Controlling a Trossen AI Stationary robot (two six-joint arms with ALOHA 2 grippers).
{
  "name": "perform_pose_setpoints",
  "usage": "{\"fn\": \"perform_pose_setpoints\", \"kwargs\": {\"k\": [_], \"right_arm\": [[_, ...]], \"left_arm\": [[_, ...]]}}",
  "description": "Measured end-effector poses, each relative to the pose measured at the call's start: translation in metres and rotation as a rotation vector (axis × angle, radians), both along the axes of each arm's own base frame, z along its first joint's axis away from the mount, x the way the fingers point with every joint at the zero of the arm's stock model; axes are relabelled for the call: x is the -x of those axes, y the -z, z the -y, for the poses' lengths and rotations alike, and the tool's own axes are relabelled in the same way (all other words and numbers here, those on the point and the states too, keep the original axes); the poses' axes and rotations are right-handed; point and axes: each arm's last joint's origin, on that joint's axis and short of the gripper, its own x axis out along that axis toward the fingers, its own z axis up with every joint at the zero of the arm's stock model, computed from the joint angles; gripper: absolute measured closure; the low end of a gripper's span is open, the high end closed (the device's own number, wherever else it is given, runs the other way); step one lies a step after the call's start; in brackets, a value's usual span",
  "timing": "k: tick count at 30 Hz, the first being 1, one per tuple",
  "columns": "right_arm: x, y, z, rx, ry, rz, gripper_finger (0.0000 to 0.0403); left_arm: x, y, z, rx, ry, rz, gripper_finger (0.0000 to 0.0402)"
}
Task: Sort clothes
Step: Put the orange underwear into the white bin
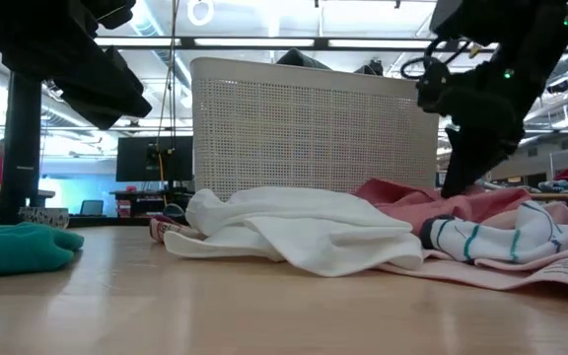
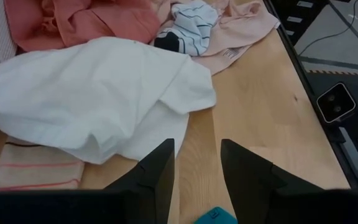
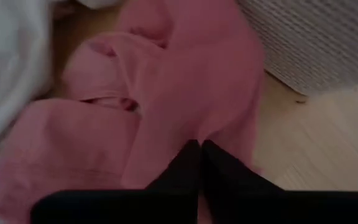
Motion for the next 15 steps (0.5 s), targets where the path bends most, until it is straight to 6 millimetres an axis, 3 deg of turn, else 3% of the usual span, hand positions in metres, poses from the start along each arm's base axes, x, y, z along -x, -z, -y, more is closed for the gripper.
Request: {"fn": "perform_pose_setpoints", "kwargs": {"k": [3, 7, 11, 15], "right_arm": [[-0.004, -0.007, -0.004, -0.002, -0.022, 0.027, 0.0392], [-0.013, -0.038, -0.009, 0.012, -0.065, 0.054, 0.0399], [-0.022, -0.086, -0.014, 0.094, -0.120, 0.097, 0.0400], [-0.031, -0.149, -0.014, 0.207, -0.197, 0.201, 0.0401]], "left_arm": [[0.000, 0.000, 0.000, 0.001, 0.000, 0.000, 0.0265], [0.000, 0.000, 0.000, 0.012, -0.008, -0.002, 0.0265], [0.000, 0.000, 0.000, 0.015, -0.009, -0.002, 0.0265], [0.000, 0.000, 0.000, 0.014, -0.009, -0.002, 0.0265]]}}
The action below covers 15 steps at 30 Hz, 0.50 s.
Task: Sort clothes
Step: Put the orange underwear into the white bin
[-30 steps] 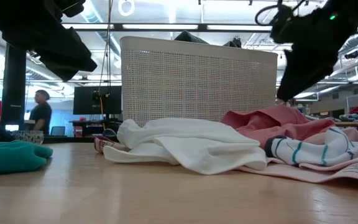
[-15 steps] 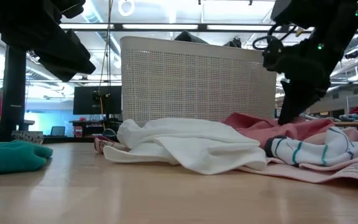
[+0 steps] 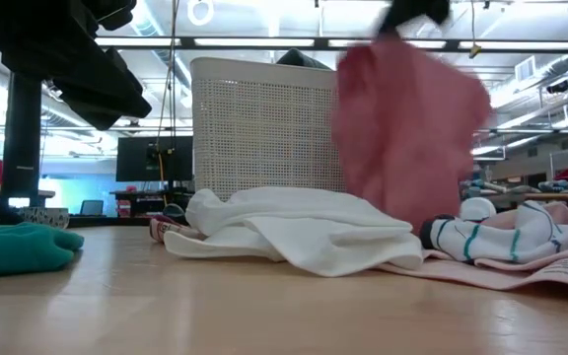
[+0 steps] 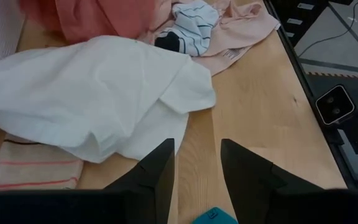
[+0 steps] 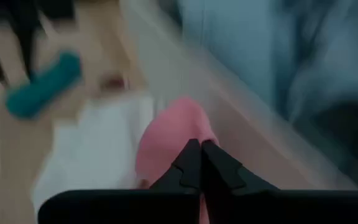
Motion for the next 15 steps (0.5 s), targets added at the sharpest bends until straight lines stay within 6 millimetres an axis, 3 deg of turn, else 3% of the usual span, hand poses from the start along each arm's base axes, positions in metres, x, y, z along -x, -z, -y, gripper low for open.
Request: {"fn": "perform_pose_setpoints", "kwargs": {"k": [7, 11, 15], "right_arm": [[0.000, -0.112, 0.023, 0.205, -0.041, 0.270, 0.0402], [0.007, -0.160, 0.045, 0.326, -0.017, 0.417, 0.0402], [0.016, -0.194, 0.070, 0.429, 0.031, 0.540, 0.0402]], "left_arm": [[0.000, 0.000, 0.000, -0.004, 0.003, 0.002, 0.0265], [0.000, 0.000, 0.000, -0.006, 0.004, 0.002, 0.0265], [0.000, 0.000, 0.000, -0.013, 0.008, 0.004, 0.0265]]}}
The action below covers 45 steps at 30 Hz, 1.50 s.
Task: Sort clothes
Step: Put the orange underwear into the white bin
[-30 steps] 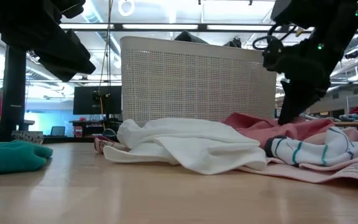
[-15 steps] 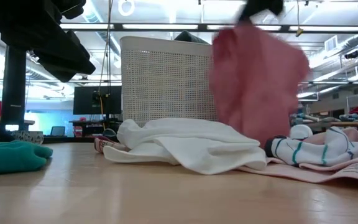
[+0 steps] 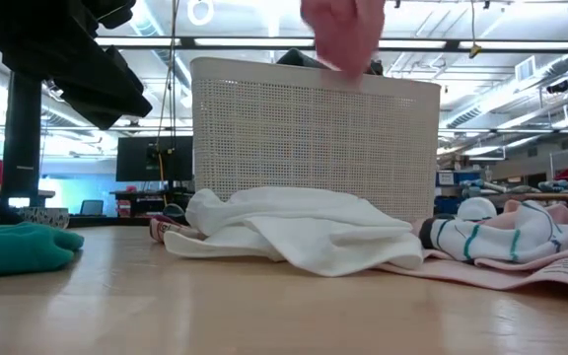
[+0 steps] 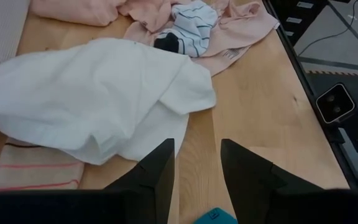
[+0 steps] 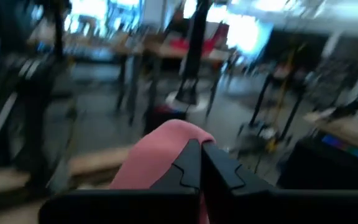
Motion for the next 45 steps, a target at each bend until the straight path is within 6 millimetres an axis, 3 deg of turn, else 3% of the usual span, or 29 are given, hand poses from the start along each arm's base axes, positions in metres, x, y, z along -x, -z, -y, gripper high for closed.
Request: {"fn": "perform_pose_setpoints", "kwargs": {"k": [6, 11, 20, 26, 30, 39, 42, 45], "right_arm": [[0.007, -0.026, 0.033, 0.104, 0.061, 0.161, 0.0403], [-0.016, -0.010, 0.054, 0.059, 0.021, 0.111, 0.0403], [-0.089, 0.063, 0.074, -0.130, -0.037, -0.177, 0.0397], [-0.116, 0.130, 0.093, -0.352, 0.064, -0.478, 0.0381], [-0.130, 0.174, 0.108, -0.486, 0.099, -0.645, 0.0347], [-0.165, 0.257, 0.142, -0.626, 0.107, -0.810, 0.0239], [-0.168, 0.270, 0.150, -0.679, 0.079, -0.820, 0.0218], [-0.168, 0.270, 0.152, -0.706, 0.049, -0.810, 0.0209]], "left_arm": [[0.000, 0.000, 0.000, -0.001, 0.000, -0.001, 0.0265], [0.000, 0.000, 0.000, -0.005, 0.002, -0.001, 0.0265], [0.000, 0.000, 0.000, -0.005, 0.002, -0.002, 0.0265], [0.000, 0.000, 0.000, -0.006, 0.002, -0.002, 0.0266], [0.000, 0.000, 0.000, -0.006, 0.002, -0.003, 0.0266], [0.000, 0.000, 0.000, -0.004, 0.002, -0.002, 0.0266], [0.000, 0.000, 0.000, -0.003, 0.001, -0.002, 0.0266], [0.000, 0.000, 0.000, -0.004, 0.001, -0.002, 0.0266]]}}
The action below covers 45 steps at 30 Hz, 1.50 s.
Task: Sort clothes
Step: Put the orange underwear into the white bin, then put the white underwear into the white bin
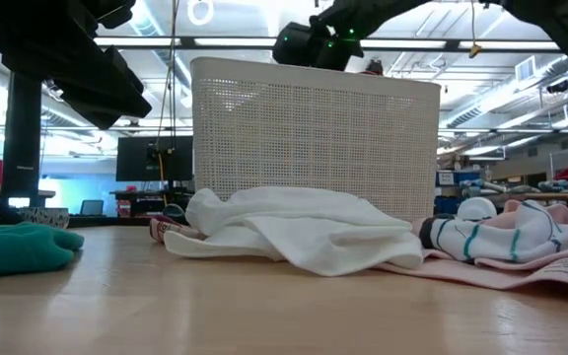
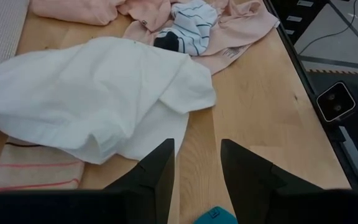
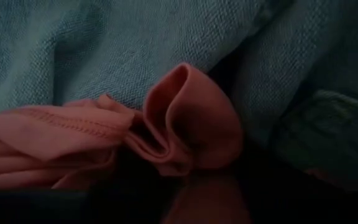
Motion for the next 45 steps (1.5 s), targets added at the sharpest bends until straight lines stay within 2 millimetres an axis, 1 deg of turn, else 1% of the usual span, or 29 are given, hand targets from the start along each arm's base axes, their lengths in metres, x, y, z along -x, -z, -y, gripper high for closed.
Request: {"fn": "perform_pose_setpoints", "kwargs": {"k": [2, 5, 7, 10, 14, 18, 20, 24, 27, 32, 35, 40, 45], "right_arm": [[0.004, -0.008, -0.001, 0.006, -0.002, 0.016, 0.0209], [0.013, -0.028, -0.004, 0.019, -0.003, 0.054, 0.0211], [0.023, -0.048, -0.008, 0.030, -0.003, 0.089, 0.0212], [0.040, -0.082, -0.016, 0.063, -0.009, 0.169, 0.0212], [0.061, -0.118, -0.030, 0.090, -0.014, 0.259, 0.0211], [0.084, -0.153, -0.050, 0.117, -0.041, 0.355, 0.0211], [0.096, -0.166, -0.063, 0.143, -0.046, 0.376, 0.0212], [0.124, -0.187, -0.091, 0.236, -0.012, 0.354, 0.0216], [0.142, -0.197, -0.114, 0.247, 0.006, 0.346, 0.0216], [0.164, -0.200, -0.154, 0.218, 0.027, 0.319, 0.0217], [0.169, -0.192, -0.178, 0.217, 0.037, 0.296, 0.0217], [0.167, -0.163, -0.218, 0.212, 0.031, 0.273, 0.0217], [0.156, -0.118, -0.255, 0.185, 0.001, 0.249, 0.0217]], "left_arm": [[0.000, 0.000, 0.000, -0.001, 0.001, 0.000, 0.0266], [0.000, 0.000, 0.000, -0.001, 0.001, 0.000, 0.0266], [0.000, 0.000, 0.000, -0.001, 0.001, 0.000, 0.0266], [0.000, 0.000, 0.000, -0.001, 0.001, 0.000, 0.0266], [0.000, 0.000, 0.000, -0.002, 0.001, 0.000, 0.0266], [0.000, 0.000, 0.000, -0.001, 0.001, 0.001, 0.0265], [0.000, 0.000, 0.000, -0.001, 0.001, 0.000, 0.0265], [0.000, 0.000, 0.000, 0.000, 0.000, 0.000, 0.0265], [0.000, 0.000, 0.000, 0.001, 0.000, 0.000, 0.0265], [0.001, 0.000, 0.001, 0.007, 0.000, 0.000, 0.0265], [0.003, 0.000, 0.005, 0.027, 0.008, -0.004, 0.0265], [0.009, 0.004, 0.018, 0.058, 0.023, -0.015, 0.0265], [0.015, 0.005, 0.028, 0.065, 0.009, -0.007, 0.0265]]}}
